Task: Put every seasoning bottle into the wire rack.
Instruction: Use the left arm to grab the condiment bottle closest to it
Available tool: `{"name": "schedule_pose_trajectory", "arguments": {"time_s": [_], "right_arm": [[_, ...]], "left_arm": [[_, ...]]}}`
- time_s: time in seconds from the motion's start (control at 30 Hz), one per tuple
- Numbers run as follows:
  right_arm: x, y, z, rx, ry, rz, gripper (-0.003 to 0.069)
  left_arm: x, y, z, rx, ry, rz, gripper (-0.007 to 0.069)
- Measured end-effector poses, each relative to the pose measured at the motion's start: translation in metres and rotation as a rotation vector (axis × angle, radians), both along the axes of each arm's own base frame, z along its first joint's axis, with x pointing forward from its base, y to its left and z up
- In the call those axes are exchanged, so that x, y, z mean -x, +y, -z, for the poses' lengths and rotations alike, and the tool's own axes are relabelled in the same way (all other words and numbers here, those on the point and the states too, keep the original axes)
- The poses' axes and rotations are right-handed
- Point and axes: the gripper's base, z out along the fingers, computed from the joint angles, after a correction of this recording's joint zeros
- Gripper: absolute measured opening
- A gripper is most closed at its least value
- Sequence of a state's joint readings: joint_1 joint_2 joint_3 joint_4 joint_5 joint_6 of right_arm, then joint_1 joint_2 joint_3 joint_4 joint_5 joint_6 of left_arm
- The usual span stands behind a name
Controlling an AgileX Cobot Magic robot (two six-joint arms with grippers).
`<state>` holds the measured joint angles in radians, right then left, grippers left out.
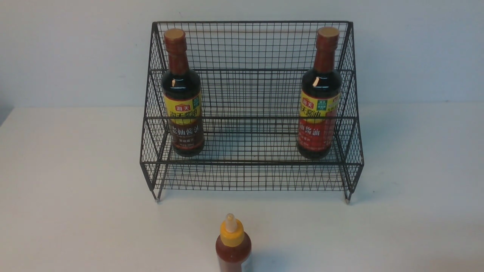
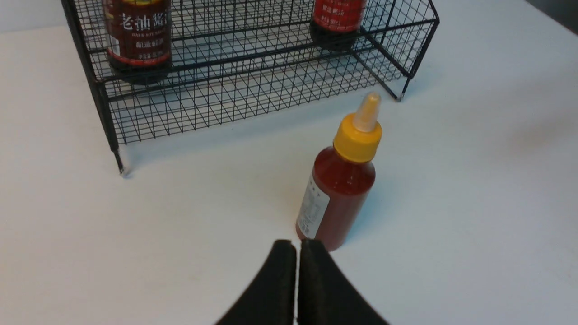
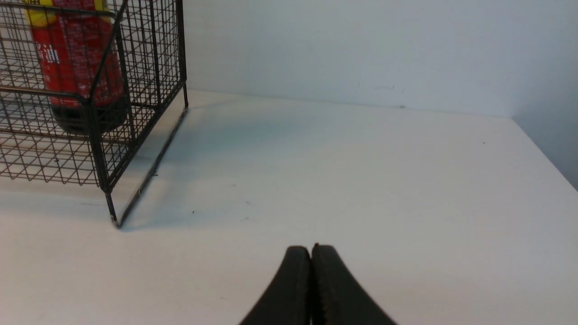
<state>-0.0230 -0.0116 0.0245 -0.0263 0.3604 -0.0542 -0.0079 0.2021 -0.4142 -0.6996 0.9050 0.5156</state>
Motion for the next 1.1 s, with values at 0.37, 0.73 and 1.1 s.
{"name": "schedule_pose_trajectory", "arguments": {"time_s": [0.37,0.73,1.1], "right_arm": [[0.000,0.000,0.000,0.000,0.000,0.000,-0.0015],[0.000,0.000,0.000,-0.007,0.000,0.001,-0.0015],[0.000,0.000,0.000,-0.008,0.000,0.002,-0.0015]], "left_arm": [[-0.054,-0.022,0.008,0.050,0.172,0.349,0.0086],[-0.140,-0.032,-0.005,0.077,0.226,0.455,0.0480],[-0.183,-0.096,-0.002,-0.139,0.293,0.583,0.0477]]}}
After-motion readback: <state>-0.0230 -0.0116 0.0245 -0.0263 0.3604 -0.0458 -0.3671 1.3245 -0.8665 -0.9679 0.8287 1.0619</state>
